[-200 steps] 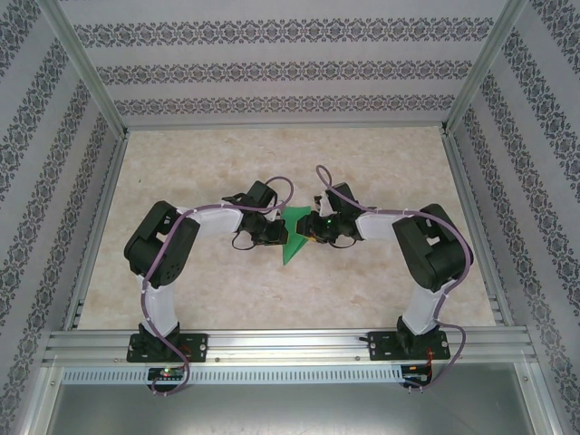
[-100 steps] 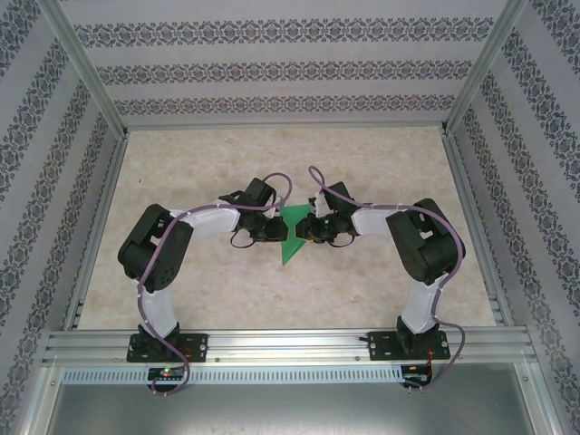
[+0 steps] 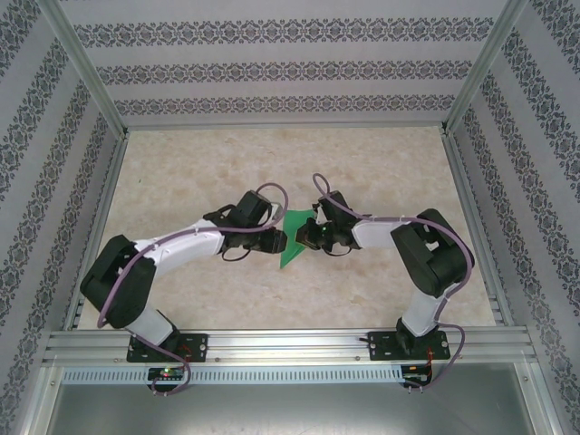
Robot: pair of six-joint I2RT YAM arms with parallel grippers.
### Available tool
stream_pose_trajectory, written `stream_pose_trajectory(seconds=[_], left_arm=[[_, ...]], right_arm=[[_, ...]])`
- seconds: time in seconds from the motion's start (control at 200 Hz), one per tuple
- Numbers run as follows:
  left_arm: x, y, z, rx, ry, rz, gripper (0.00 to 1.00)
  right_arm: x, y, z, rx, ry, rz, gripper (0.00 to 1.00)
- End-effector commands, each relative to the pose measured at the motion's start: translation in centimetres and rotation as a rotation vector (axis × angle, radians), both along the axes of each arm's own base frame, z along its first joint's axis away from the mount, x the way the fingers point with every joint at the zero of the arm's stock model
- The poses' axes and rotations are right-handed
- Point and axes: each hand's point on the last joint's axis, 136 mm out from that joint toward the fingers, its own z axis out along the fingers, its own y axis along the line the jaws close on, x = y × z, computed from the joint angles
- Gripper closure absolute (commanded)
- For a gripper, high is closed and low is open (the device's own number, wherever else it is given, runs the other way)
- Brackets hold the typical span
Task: Fold a paper plane with a square sheet of paper (pick it up from the middle)
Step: Fourth fold the wing at the center of the table.
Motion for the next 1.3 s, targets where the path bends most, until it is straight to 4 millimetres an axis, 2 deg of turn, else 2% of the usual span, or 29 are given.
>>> stream_pose_trajectory(seconds=[0.0,0.26,0.744,0.984,1.219,1.294], left_arm=[[-0.6,0.7,-0.3,0.074,-0.098,-0.020,0.59],[-3.1,-0.3,-1.3,0.170,-0.208,-0.119,0.57],[-2.6,-2.1,-2.8,0.262,-0.302,-0.127,0.59],[-2.0,-2.8,-3.0,0.288,-0.335,-0.127,0.67],[-2.1,-2.4,-3.5,0.329,-0.351,-0.129,0.78],[-2.1,-2.3,-3.6,0.336,-0.354,-0.131,0.85]], right_arm=[[0.8,0.2,1.6,-0.001,-0.033,-0.142,0.92],[-0.1,0.6,1.9,-0.030,-0.013,-0.233,0.92],[0.2,1.5,1.9,-0.015,0.006,-0.215,0.92],[0.3,1.7,1.9,-0.007,0.012,-0.210,0.91],[0.5,1.9,2.2,0.011,0.014,-0.210,0.90],[0.6,1.8,2.4,0.014,0.013,-0.211,0.89]])
